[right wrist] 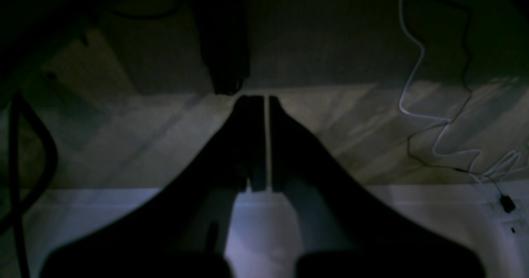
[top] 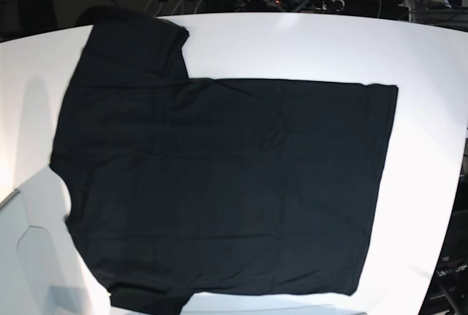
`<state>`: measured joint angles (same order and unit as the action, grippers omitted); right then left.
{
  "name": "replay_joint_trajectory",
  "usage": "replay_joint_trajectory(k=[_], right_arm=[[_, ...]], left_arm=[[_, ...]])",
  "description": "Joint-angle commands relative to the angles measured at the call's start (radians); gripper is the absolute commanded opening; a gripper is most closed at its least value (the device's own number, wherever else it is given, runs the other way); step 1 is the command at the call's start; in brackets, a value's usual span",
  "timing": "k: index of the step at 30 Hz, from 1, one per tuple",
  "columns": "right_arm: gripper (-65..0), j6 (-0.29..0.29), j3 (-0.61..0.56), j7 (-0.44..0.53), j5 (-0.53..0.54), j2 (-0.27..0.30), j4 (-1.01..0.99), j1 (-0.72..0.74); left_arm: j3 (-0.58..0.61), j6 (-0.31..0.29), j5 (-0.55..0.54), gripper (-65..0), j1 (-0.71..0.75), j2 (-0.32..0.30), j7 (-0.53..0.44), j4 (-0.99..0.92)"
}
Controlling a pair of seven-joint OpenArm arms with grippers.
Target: Fold the T-shirt properly
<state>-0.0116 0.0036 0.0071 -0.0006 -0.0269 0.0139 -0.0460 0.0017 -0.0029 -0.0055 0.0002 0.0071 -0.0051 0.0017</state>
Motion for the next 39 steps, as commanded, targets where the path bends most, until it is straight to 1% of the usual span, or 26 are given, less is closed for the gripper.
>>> replay_joint_trajectory(k=[1, 7, 29, 32, 37, 39], right_arm=[[-65.0, 0.02, 0.0, 0.0, -0.002, -0.005, 0.021, -0.012], [-65.0, 0.02, -0.001, -0.008, -0.002, -0.005, 0.125, -0.062], [-65.0, 0.02, 0.005, -0.011, -0.002, -0.001, 0.126, -0.104], [-65.0, 0.02, 0.005, -0.011, -0.002, -0.001, 0.126, -0.104], [-65.0, 0.02, 0.005, -0.011, -0.002, 0.005, 0.128, -0.114], [-65.0, 0.02, 0.005, -0.011, -0.002, 0.005, 0.128, -0.116]], left_arm=[[-0.001, 0.008, -0.001, -64.7, 0.002, -0.002, -0.003, 0.004], [-0.001, 0.008, -0.001, -64.7, 0.013, -0.003, -0.003, 0.004], [-0.001, 0.002, -0.001, -64.9, 0.044, -0.009, -0.003, 0.004], [-0.001, 0.002, -0.001, -64.9, 0.068, -0.009, -0.005, 0.007], [-0.001, 0.002, -0.001, -64.9, 0.131, -0.009, 0.004, 0.136], [-0.001, 0.002, -0.001, -64.9, 0.143, -0.009, 0.006, 0.159]])
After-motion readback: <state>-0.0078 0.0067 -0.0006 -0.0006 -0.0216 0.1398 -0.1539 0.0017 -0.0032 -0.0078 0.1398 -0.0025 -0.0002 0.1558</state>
